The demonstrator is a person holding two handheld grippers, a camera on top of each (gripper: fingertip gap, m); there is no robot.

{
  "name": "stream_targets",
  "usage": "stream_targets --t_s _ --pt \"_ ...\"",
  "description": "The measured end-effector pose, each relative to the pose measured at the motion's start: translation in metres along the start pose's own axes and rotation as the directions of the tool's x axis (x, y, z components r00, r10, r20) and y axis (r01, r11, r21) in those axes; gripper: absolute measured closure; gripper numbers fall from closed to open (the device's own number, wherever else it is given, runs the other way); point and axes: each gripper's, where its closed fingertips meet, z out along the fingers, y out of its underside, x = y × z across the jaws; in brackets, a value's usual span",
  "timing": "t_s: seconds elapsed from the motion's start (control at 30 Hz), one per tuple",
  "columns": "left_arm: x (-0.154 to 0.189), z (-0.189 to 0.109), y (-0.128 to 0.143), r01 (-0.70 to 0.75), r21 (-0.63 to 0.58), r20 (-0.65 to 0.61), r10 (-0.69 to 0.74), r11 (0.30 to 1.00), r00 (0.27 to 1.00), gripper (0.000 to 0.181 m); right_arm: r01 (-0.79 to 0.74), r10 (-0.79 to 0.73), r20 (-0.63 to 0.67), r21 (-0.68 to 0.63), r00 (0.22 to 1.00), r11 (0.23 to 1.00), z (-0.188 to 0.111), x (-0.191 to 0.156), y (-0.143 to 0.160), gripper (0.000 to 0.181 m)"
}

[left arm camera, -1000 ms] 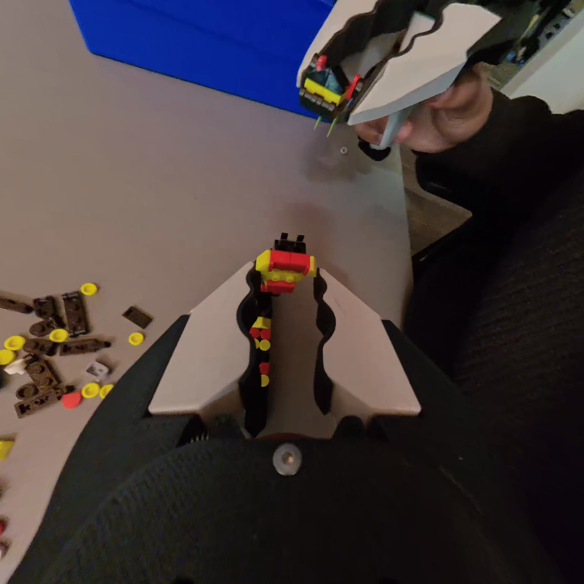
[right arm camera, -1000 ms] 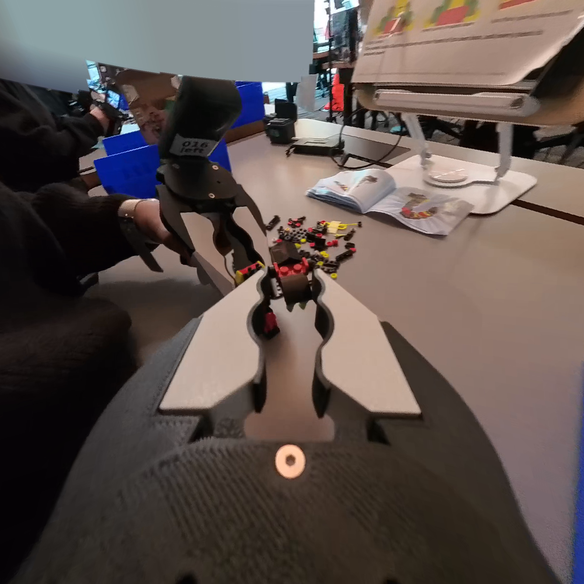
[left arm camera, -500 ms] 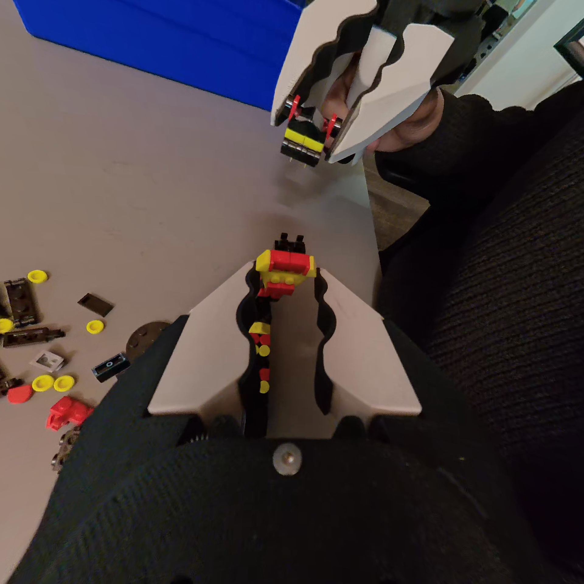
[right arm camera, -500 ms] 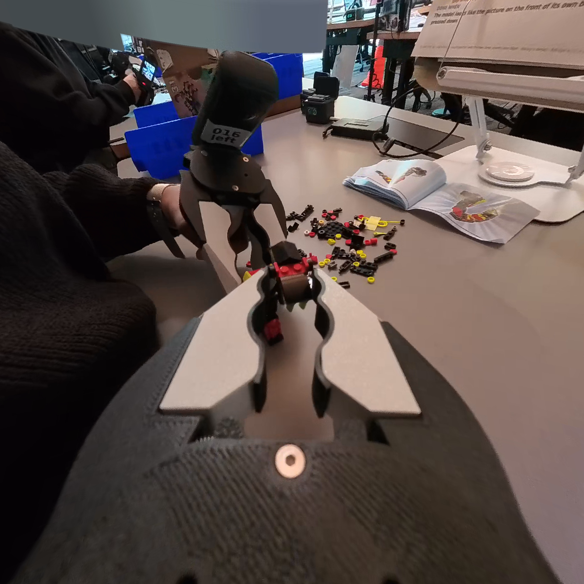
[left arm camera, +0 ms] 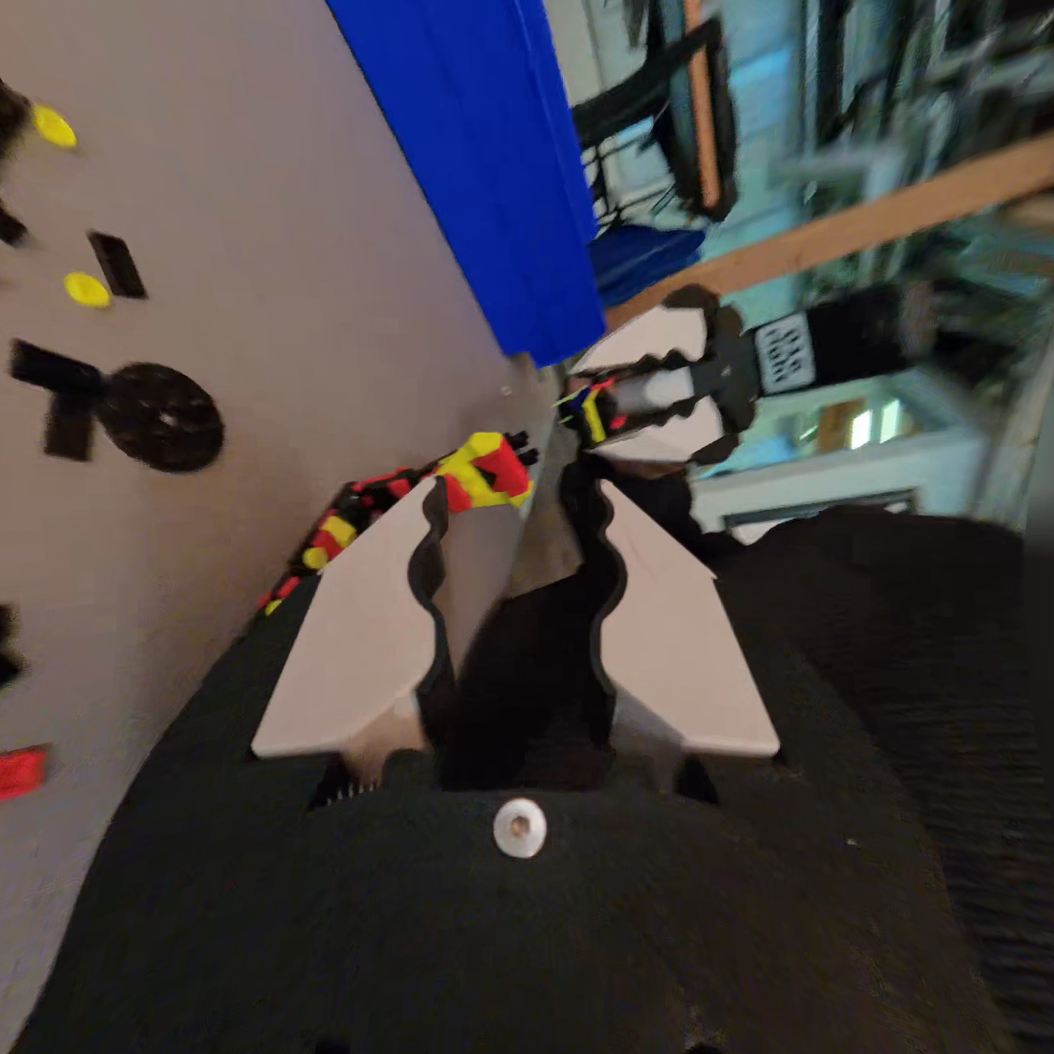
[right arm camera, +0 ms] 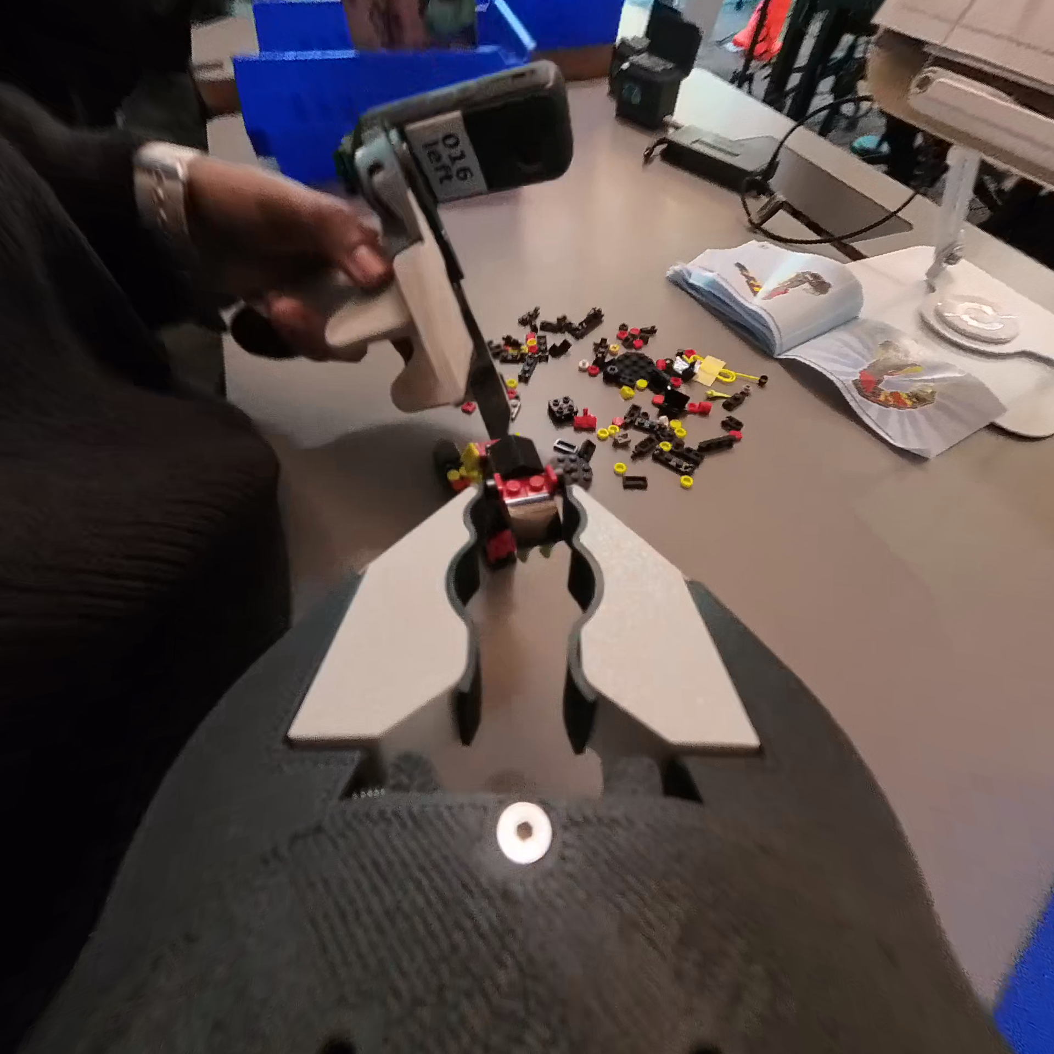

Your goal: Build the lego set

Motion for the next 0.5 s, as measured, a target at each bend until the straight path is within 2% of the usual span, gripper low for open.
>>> stream_targets --t_s 0.07,0.13,0.3,0.37,0.43,0.5 --pt "0.007 0.002 0.0 0.063 0.013 -0.038 -0.063 0.998 0.997 0.133 0.053 -0.051 0.037 -0.038 0.998 0.998 0.0 0.002 0.0 0.157" --pt "0.004 0.005 0.003 0.073 -0.008 0.004 -0.073 0.997 0.997 0.132 0.092 -0.088 0.093 -0.043 0.992 0.995 0.0 0.004 -0.007 0.157" --pt "-0.002 0.005 -0.002 0.137 0.013 0.031 -0.138 0.99 0.99 0.133 0.086 -0.062 0.248 -0.084 0.967 0.993 0.014 0.006 -0.005 0.157" --pt "0.0 0.005 -0.003 0.149 0.016 0.022 -0.15 0.989 0.989 0.14 0.073 -0.053 0.257 -0.069 0.965 0.995 0.018 0.008 -0.005 0.157" --pt "0.006 0.007 -0.002 0.149 0.003 0.0 -0.149 0.989 0.989 0.155 0.053 -0.034 0.273 -0.063 0.961 0.997 0.018 0.007 -0.002 0.157" --pt "0.006 0.008 0.0 0.16 -0.01 -0.006 -0.16 0.987 0.987 0.157 0.035 -0.012 0.281 -0.076 0.96 0.997 0.017 0.007 0.003 0.157"
